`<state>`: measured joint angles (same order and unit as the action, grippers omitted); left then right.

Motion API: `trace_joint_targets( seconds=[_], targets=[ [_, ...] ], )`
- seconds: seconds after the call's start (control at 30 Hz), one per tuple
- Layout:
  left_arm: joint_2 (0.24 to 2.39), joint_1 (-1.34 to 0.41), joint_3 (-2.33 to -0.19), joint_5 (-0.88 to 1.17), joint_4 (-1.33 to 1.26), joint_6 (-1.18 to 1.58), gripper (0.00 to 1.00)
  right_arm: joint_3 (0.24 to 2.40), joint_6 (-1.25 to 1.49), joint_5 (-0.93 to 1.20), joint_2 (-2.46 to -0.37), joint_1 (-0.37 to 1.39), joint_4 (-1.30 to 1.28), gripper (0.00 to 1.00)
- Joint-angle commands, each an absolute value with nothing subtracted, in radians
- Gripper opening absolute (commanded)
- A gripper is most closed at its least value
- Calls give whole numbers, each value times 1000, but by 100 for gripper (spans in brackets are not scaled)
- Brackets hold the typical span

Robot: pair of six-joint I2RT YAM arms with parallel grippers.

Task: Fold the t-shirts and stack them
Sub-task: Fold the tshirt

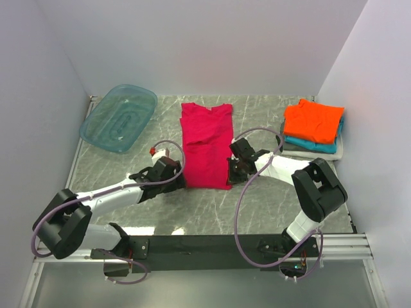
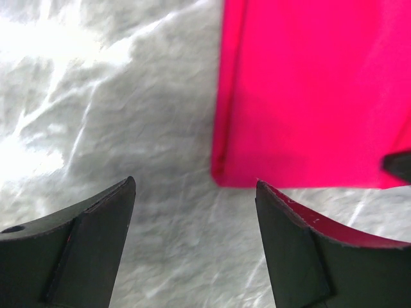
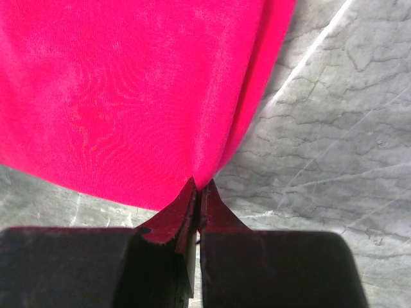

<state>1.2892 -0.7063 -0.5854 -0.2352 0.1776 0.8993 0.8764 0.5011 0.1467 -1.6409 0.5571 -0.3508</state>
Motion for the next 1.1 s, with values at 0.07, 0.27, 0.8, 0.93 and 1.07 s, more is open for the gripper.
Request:
trace_joint_targets(
  seconds=[0.07, 0.27, 0.8, 0.93, 1.07],
  targets=[
    [1343, -690, -601, -172, 63, 877, 81, 833, 497, 123, -1651, 583, -406, 0],
    [1414, -689, -630, -176, 116, 891, 74, 831, 499, 120, -1652, 581, -408, 0],
    [1555, -726, -782, -256, 382, 818, 56, 828, 500, 133, -1666, 587, -391, 0],
    [1584, -752, -811, -279, 442, 821, 53, 827, 499, 140, -1674, 586, -384, 0],
    [1623, -795, -834, -279, 456, 824, 46, 819, 497, 147, -1677, 586, -373, 0]
  ],
)
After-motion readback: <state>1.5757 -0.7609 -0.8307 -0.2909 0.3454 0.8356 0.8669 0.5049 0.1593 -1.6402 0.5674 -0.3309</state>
